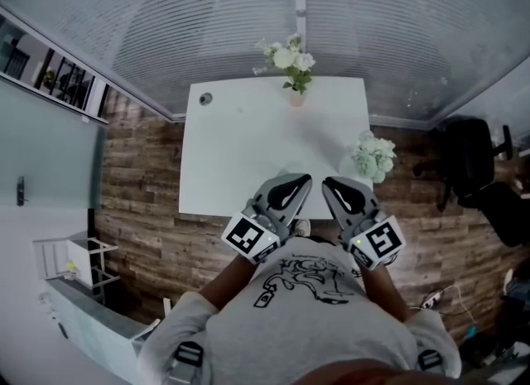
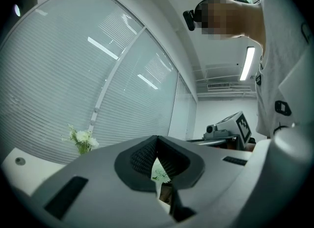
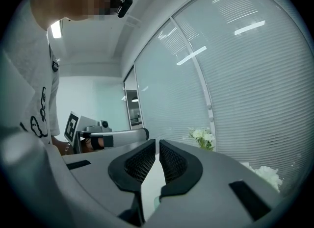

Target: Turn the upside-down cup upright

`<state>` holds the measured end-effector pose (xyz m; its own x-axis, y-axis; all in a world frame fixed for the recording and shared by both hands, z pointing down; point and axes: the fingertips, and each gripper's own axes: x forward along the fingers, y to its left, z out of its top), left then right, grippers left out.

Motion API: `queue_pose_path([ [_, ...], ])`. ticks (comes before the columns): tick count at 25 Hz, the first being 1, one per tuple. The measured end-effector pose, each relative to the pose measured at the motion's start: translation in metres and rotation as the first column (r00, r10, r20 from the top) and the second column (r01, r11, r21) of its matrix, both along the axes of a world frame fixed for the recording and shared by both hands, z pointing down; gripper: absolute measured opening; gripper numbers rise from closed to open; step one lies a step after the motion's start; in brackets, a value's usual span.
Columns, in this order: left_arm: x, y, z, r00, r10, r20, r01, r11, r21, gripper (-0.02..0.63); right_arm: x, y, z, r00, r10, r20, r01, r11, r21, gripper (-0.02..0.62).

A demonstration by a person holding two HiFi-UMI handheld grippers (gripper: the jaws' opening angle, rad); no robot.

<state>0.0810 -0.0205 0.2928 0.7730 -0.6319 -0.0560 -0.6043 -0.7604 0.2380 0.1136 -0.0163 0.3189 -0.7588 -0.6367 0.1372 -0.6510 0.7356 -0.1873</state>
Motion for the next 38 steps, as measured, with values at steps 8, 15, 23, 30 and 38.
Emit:
queue_pose_path([
  [8, -0.008, -0.002, 0.003, 1.0, -0.012, 0.015, 0.012, 1.0, -0.001, 0.003, -0.008, -0.005, -0.005, 1.0, -0.002, 0.025, 0.002, 1.0, 0.019, 0.048],
  [15, -0.019, -0.003, 0.006, 0.999, 0.0, 0.042, -0.001, 1.0, 0.022, 0.003, -0.018, -0.009, -0.001, 1.0, 0.004, 0.009, -0.004, 0.999, 0.04, 0.048],
  [23, -0.036, -0.002, 0.016, 0.998, 0.023, 0.056, -0.022, 1.0, -0.009, 0.003, -0.035, -0.014, 0.003, 1.0, 0.015, 0.003, -0.016, 0.998, 0.06, 0.048],
  [30, -0.05, -0.008, 0.026, 0.997, 0.038, 0.074, -0.037, 0.999, -0.009, 0.003, -0.044, -0.019, 0.015, 0.999, 0.028, -0.033, -0.027, 0.999, 0.037, 0.048],
  [38, -0.056, -0.013, 0.041, 0.994, 0.057, 0.089, -0.055, 0.998, -0.024, 0.003, -0.052, -0.02, 0.033, 0.996, 0.03, -0.08, -0.028, 0.999, 0.024, 0.048],
])
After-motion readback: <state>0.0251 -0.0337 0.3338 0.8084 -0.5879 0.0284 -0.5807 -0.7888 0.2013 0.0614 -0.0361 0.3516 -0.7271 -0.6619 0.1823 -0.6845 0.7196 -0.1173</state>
